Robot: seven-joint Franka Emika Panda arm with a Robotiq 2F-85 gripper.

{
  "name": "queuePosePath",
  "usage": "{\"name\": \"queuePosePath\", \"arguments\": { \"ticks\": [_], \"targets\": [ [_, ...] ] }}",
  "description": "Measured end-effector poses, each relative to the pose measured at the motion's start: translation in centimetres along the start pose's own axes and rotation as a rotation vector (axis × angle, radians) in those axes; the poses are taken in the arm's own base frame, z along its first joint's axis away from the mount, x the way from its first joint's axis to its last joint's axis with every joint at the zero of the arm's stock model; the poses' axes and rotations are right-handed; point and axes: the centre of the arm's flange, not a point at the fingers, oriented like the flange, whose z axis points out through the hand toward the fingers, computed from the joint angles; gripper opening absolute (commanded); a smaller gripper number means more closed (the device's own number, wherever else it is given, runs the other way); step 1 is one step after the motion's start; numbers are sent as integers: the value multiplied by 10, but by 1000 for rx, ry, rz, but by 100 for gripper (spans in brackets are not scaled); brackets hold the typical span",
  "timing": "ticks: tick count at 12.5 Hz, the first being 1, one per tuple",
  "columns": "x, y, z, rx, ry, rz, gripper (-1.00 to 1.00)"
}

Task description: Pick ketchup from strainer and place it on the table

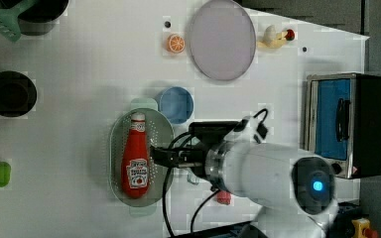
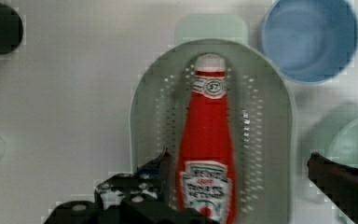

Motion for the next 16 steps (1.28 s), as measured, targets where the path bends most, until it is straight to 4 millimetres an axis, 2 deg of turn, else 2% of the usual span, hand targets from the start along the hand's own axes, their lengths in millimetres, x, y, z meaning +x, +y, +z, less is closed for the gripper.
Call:
{"name": "queuePosePath", "arguments": {
  "ticks": [5,7,11,12,14,15,16],
  "targets": [
    [-17,10,113,62,-84,51,100],
    [-23,16,146,68,-129,88,100],
    [-33,19,183,73,-167,133,100],
    [-34,21,187,65,-165,128,91],
    [-32,18,191,81,-160,143,43],
    [-30,18,189,83,-157,146,25],
    [-27,17,187,84,-151,151,25]
  ]
}}
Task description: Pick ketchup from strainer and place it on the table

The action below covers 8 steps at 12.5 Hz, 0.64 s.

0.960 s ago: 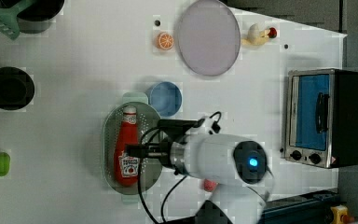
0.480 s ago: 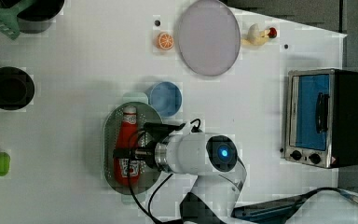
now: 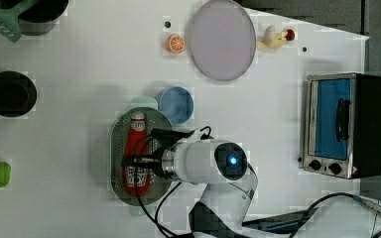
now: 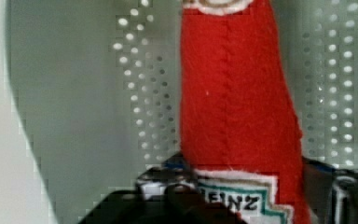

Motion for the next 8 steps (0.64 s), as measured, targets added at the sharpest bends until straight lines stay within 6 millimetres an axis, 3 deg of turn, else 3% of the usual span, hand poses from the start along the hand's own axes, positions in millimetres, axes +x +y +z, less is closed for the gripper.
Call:
{"name": "queuePosePath", "arguments": {
  "ticks": [4,6,8],
  "targets": [
    [-3,-1,-12,-18,16,1,25],
    [-6,1,-44,-85,12,30,25],
    [-10,0,-98,-112,30,91,25]
  ]
}}
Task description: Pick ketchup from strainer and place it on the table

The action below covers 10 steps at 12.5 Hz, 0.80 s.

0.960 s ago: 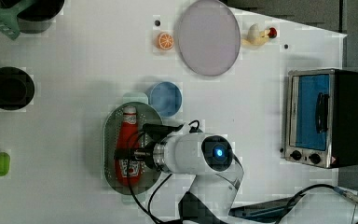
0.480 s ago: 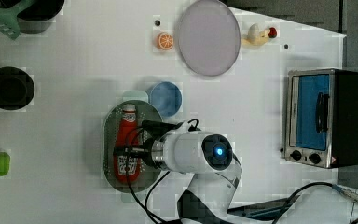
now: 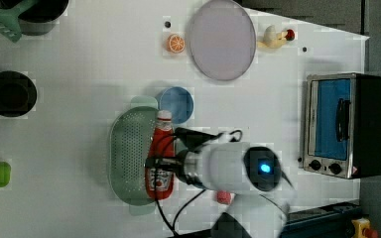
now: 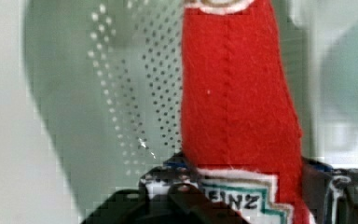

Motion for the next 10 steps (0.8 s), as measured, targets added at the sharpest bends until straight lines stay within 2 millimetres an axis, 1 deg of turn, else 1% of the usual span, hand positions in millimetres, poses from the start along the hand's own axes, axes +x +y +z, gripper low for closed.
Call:
{"name": "queuePosePath", "arguments": {
  "ticks": [2,3,4,5,6,7,8,10],
  "targets": [
    [-3,-3,-63,20,41,33,25],
    [-4,-5,-92,38,73,20,25],
    [-3,-5,-118,43,108,-5,25],
    [0,-1,-138,41,134,-31,25],
    [8,3,-153,48,154,-61,25],
    [21,14,-160,44,162,-84,25],
    [38,33,-162,27,158,-82,25],
    [89,84,-164,21,158,-33,25]
  ]
}}
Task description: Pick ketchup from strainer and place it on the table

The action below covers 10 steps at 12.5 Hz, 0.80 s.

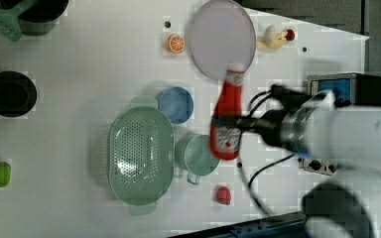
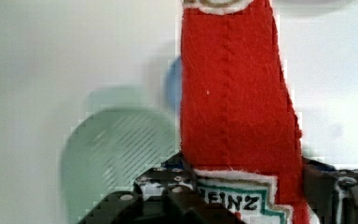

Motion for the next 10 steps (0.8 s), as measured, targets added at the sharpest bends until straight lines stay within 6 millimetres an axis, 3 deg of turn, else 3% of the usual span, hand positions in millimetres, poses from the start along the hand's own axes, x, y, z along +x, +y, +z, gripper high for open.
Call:
{"name": "queuePosePath", "arguments": {
  "ticks": [2,4,7,9,10],
  "targets": [
    [51,74,10,-11,-19,75,25],
    [86,167,25,-30,-47,167,25],
    [94,292,57,-53,-110,282,25],
    [84,343,79,-55,-132,335,25],
    [80,356,90,-54,-135,349,25]
  ]
}}
